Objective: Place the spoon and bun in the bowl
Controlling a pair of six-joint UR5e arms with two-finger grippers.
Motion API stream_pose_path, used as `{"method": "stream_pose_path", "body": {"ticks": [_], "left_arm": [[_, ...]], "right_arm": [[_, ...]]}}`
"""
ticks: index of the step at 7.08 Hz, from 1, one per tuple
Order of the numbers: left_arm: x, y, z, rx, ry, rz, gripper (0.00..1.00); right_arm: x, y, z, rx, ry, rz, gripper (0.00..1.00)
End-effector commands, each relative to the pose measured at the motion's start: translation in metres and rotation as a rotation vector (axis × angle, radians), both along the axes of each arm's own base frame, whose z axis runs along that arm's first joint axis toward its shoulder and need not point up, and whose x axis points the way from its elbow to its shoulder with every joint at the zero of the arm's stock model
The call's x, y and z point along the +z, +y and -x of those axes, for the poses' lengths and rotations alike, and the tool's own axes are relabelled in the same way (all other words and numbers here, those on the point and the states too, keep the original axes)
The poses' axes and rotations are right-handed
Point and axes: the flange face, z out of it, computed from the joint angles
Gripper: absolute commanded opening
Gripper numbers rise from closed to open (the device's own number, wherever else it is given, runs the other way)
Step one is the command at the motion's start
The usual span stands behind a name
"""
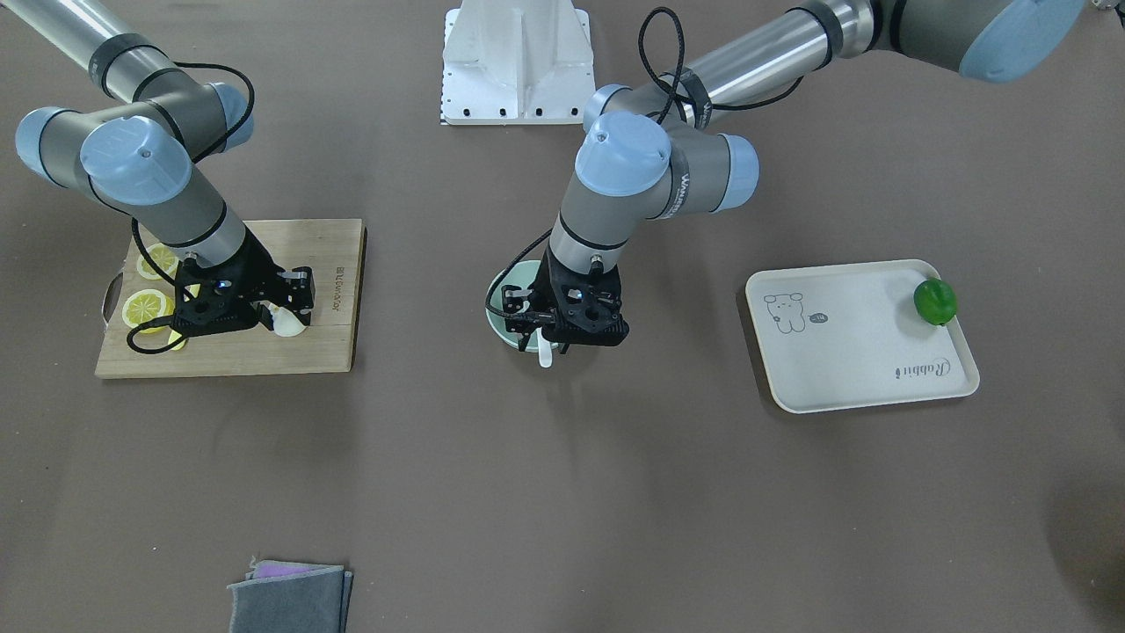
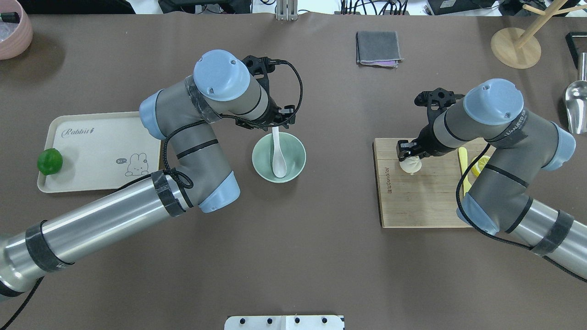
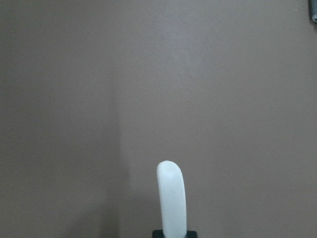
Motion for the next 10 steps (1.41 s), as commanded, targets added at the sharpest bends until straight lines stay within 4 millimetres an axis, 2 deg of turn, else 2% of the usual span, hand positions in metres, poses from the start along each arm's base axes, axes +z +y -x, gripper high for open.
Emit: {"method": "stream_pose_path", "body": {"ticks": [1, 2, 3, 4, 5, 6, 7, 8, 9, 10], "left_arm": [[-0.005, 0.000, 0.002, -0.001, 0.009, -0.004, 0.97], [-0.019, -0.004, 0.010, -0.011, 0.024, -0.017, 0.97], [-0.029, -0.020, 0.045, -0.036, 0.044, -0.024, 0.97], [-0.002, -0.030, 0.100, 0.009, 0.074, 0.019, 0.98], [0.041, -0.034, 0.179, 0.052, 0.081, -0.009, 0.98], [0.091, -0.027, 0.239, 0.120, 0.046, -0.094, 0.98], [0.129, -0.038, 0.287, 0.129, 0.024, -0.100, 0.98], [0.154, -0.044, 0.329, 0.139, 0.029, -0.099, 0.98], [0.172, -0.045, 0.354, 0.139, 0.031, -0.093, 0.98], [0.176, -0.042, 0.358, 0.133, 0.027, -0.092, 0.98]], "right_arm": [[-0.005, -0.002, -0.007, 0.006, -0.011, -0.001, 0.00], [-0.027, -0.004, -0.015, 0.018, -0.018, -0.002, 0.00], [-0.082, -0.012, -0.007, 0.024, -0.010, -0.002, 0.00], [-0.136, -0.019, 0.011, 0.049, -0.030, 0.015, 0.00], [-0.188, -0.006, 0.046, 0.093, -0.090, 0.064, 0.00], [-0.228, 0.021, 0.089, 0.150, -0.116, 0.056, 0.00], [-0.253, 0.043, 0.130, 0.173, -0.128, 0.061, 0.00], [-0.278, 0.049, 0.169, 0.214, -0.133, 0.073, 0.00], [-0.282, 0.048, 0.193, 0.241, -0.110, 0.063, 0.00], [-0.279, 0.047, 0.196, 0.246, -0.112, 0.056, 0.00]]}}
